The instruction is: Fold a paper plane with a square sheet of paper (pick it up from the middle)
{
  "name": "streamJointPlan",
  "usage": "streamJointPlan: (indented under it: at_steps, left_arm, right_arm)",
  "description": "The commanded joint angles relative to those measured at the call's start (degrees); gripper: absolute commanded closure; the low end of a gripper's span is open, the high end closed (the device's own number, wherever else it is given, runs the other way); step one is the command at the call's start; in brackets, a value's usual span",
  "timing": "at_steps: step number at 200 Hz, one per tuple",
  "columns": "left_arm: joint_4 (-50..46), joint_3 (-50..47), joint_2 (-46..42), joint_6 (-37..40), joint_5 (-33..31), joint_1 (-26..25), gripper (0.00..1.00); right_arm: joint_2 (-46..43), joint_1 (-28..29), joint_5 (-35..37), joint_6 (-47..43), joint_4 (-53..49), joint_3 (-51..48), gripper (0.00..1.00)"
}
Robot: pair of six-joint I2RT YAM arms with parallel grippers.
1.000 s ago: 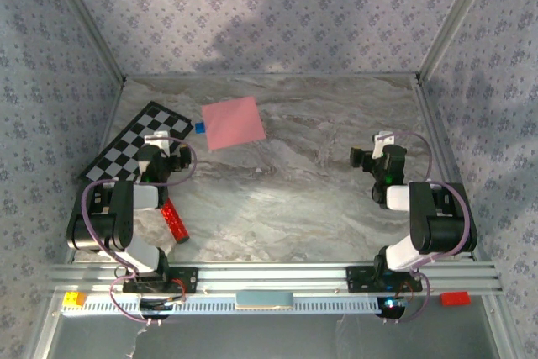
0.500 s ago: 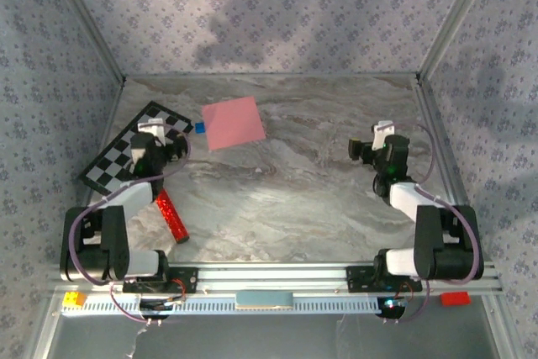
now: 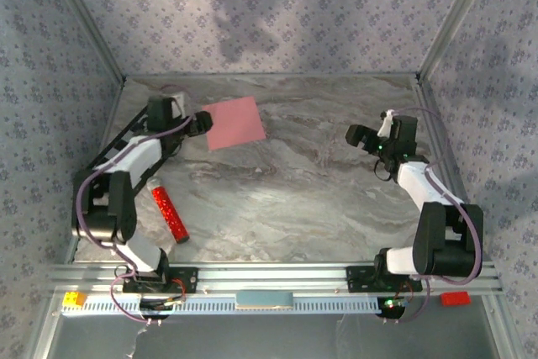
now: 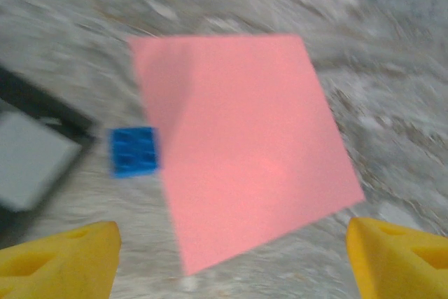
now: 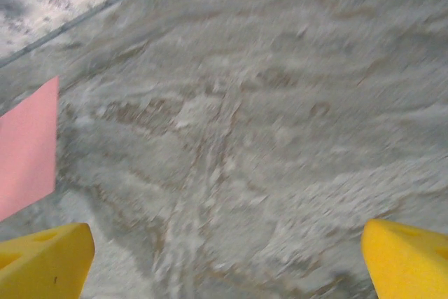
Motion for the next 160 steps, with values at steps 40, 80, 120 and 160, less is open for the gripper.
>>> streamJointPlan:
  at_steps: [40,80,120,160]
  left_arm:
    - [-17.7,20.2,15.5,-4.2,-6.8,-9.8,0.20]
    - [-21.0,28.2,22.8,-8.5,-8.3,-10.9,0.20]
    - [-26.3,36.8,29.7,-10.4,-8.5,-11.5,0.20]
    - [-30.9,43.6,35.1,-9.9,-8.3,-12.5,0.20]
  right_arm:
    - [0.5,6.0,-4.9,6.3,-4.5,1.7,0.00]
    - [-0.3,10.5,-4.4,7.5,-4.2,1.4,0.01]
    - [-0.5,14.4,-2.9,8.2,-4.4,1.7,0.00]
    - [-0.1,17.2,-1.3,9.4,-4.9,2.1,0.00]
